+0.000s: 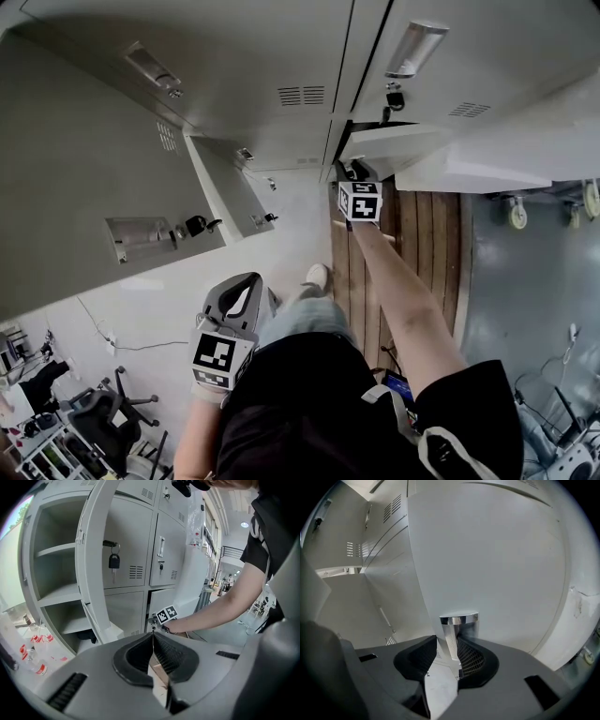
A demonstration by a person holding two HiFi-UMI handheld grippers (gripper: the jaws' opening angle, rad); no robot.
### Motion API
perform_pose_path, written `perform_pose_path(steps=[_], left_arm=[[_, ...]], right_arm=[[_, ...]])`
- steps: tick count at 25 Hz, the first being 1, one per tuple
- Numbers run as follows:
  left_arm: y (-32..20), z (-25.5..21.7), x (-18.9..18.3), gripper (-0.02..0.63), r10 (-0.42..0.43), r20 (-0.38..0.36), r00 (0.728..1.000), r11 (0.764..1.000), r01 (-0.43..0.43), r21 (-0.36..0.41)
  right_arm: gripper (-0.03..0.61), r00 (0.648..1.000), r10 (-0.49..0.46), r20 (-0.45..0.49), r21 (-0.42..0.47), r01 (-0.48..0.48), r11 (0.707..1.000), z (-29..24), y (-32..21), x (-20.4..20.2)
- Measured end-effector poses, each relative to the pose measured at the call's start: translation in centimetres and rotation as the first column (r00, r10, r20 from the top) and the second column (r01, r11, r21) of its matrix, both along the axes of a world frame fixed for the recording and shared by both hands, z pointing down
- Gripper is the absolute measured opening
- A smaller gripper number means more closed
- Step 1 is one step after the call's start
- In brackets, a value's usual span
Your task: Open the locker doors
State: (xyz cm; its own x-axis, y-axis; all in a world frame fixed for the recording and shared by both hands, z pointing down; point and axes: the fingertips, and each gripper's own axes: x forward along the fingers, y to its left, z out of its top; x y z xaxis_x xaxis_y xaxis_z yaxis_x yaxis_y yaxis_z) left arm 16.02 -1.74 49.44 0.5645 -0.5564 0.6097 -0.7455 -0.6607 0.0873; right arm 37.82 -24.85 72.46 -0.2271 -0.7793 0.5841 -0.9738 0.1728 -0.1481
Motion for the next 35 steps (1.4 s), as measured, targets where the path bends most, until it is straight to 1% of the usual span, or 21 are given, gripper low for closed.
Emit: perform_pose_path(steps=[7, 13, 19, 27, 35], left_arm=[[1.0, 0.2, 0.4, 0.018, 0.027, -0.01, 1.0, 1.0, -0.027, -0.009], [1.9, -0.1, 1.2, 0.018, 0.071, -0.019, 0.997, 0.997, -0.071, -0.004], [2.7, 0.0, 2.3, 0.018, 0.122, -0.027, 0.992, 0.992, -0.122, -0.002], [3.5, 0.2, 4.7, 0.018, 0.201, -0.038, 0.979, 0.98, -0.201, 0.0], [4.1, 0.1, 7.3, 0.018, 0.274, -0.049, 0.96, 0.962, -0.274, 0.01]], right_arm=[[0.16, 1.0, -0.001, -0.029, -0.015, 0.0, 1.0, 0.0, 3.1, 0.5], [0.158, 0.999, 0.022, -0.036, -0.031, -0.023, 0.999, 0.1, 6.0, 1.4], [0.158, 0.998, 0.062, -0.022, -0.039, -0.063, 0.997, 0.2, 8.9, 2.6], [0.15, 0.995, 0.098, -0.013, -0.05, -0.099, 0.994, 0.2, 12.6, 4.5], [0.117, 0.989, 0.15, -0.014, -0.062, -0.15, 0.987, 0.3, 16.8, 7.4]])
